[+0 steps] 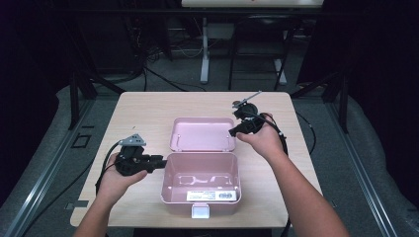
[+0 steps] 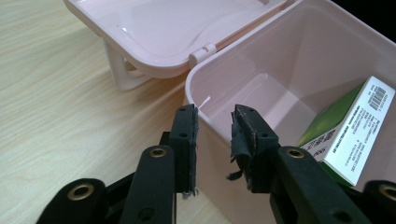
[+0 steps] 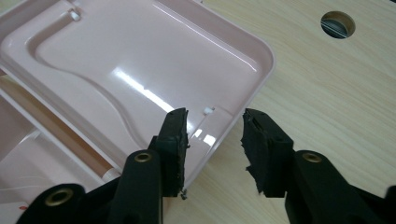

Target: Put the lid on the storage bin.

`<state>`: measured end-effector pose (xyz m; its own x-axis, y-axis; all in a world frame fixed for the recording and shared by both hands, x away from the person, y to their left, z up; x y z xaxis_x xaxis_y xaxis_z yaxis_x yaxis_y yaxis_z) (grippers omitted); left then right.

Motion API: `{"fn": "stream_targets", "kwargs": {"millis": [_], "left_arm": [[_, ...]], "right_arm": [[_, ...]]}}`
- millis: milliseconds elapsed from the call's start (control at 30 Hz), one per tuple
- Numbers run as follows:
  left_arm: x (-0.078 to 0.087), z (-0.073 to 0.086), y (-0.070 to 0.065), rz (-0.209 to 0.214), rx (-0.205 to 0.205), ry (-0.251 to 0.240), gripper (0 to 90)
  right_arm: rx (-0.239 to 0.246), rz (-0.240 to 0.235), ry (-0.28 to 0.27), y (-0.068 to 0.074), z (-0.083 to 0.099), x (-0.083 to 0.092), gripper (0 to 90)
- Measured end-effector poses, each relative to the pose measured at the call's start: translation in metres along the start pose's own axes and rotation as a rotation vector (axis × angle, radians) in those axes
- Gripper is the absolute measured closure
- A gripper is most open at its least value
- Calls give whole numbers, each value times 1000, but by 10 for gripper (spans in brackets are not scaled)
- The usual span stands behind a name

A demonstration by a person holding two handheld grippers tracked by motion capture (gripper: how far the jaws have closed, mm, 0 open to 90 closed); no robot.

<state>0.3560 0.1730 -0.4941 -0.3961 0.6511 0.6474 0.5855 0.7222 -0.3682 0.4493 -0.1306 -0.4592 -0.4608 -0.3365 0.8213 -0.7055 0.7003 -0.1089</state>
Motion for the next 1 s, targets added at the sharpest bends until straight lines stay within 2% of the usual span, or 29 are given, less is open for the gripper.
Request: {"fn": "stream_targets", "kwargs": {"millis": [100,300,400,467,700,867,1000], "left_arm": [[0,0,-2,3,-9,4,737],[-1,-1,-2,12,7,4,764],[-5,1,-4,17,4,19,775],[-5,1,-4,5,4,19,766],[-5,1,-5,8,8,18,774],[-5,1,-4,15,11,21,775],[-5,1,-4,18,14,19,775]], "right_arm": [[-15,15,-5,-3,0,-2,622],[-64,29,-16,-12,-2,-10,629],[-72,42,-2,-13,-1,-16,627],[-81,46,6,-14,-1,-21,625],[-110,60,20,-17,-2,-31,635],[-157,78,34,-21,-2,-40,646],[-196,68,29,-25,-2,-47,643]]}}
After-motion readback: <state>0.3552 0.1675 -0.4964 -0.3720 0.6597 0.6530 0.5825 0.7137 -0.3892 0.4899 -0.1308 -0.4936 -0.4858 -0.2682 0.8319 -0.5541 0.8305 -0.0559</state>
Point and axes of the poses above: each handheld gripper's, and its own axes: x roughly backward along the jaws, z roughly out of its underside, y roughly to its left, the point moved 5 cm from there along -x, roughly forward along the jaws, and after that the axes turned 13 degrees about x, right-handed, at the moved point
